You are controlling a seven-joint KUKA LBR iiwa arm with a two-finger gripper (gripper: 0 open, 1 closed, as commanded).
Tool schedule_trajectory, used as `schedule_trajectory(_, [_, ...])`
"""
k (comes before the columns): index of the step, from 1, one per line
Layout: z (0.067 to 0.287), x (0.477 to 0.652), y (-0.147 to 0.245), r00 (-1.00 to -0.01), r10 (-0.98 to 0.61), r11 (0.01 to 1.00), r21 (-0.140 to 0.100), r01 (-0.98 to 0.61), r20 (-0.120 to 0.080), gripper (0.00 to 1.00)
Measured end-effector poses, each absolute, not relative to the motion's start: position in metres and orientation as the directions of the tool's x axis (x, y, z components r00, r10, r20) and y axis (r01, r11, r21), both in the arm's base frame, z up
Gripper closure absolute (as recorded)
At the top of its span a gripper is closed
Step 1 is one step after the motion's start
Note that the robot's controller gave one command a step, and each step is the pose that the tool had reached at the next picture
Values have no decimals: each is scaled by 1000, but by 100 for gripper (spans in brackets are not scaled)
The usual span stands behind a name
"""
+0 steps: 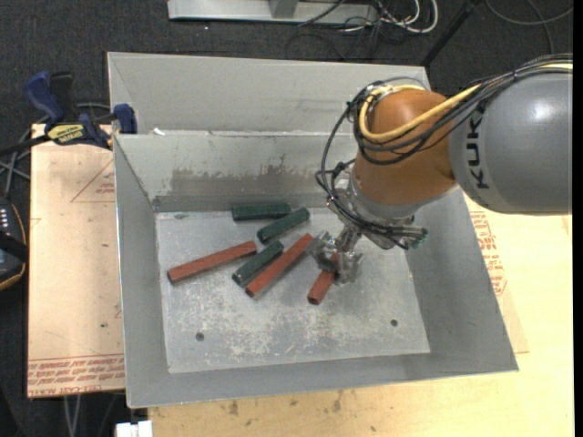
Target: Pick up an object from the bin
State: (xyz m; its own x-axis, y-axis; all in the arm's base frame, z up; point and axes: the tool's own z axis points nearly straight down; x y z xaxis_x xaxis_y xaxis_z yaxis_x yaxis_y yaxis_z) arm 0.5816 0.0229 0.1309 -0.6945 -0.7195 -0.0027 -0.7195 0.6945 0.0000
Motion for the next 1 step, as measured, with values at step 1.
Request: schedule_trajectory(1, [144,582,23,-695,-719,695,-2,-719,-4,100])
